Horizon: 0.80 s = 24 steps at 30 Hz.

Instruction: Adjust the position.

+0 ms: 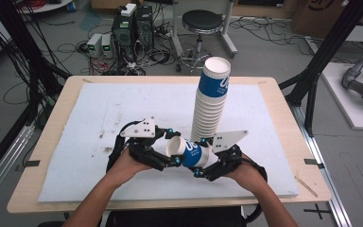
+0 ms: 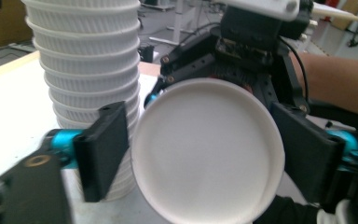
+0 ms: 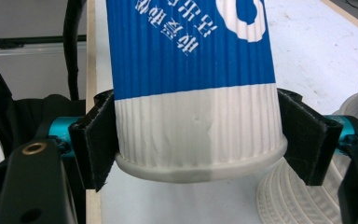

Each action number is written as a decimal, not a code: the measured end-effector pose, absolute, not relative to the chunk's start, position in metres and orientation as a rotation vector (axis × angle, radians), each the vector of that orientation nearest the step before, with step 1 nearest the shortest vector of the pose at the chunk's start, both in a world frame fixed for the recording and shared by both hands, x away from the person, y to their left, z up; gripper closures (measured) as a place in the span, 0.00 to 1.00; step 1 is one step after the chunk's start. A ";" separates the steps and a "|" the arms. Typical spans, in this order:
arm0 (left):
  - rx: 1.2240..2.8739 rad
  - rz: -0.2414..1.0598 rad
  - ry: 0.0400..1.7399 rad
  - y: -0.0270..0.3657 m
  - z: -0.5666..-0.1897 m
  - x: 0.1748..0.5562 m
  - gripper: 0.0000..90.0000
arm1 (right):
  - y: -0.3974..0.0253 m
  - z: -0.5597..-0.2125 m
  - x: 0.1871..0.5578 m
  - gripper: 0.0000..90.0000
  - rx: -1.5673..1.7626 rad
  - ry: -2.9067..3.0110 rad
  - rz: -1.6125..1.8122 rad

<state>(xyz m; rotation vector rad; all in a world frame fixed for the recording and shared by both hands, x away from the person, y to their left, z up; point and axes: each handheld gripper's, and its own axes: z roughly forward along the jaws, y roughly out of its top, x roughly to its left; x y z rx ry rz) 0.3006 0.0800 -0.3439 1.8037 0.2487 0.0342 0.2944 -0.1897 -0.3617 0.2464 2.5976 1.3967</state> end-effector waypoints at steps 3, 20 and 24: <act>1.793 0.022 0.241 0.081 -0.345 0.302 0.32 | -0.190 -0.362 0.295 0.24 0.254 2.606 1.404; 1.635 0.010 0.220 0.092 -0.338 0.302 0.34 | -0.193 -0.362 0.296 0.19 0.357 2.589 1.620; 1.607 -0.004 0.216 0.091 -0.340 0.301 0.34 | -0.194 -0.363 0.296 0.16 0.355 2.598 1.642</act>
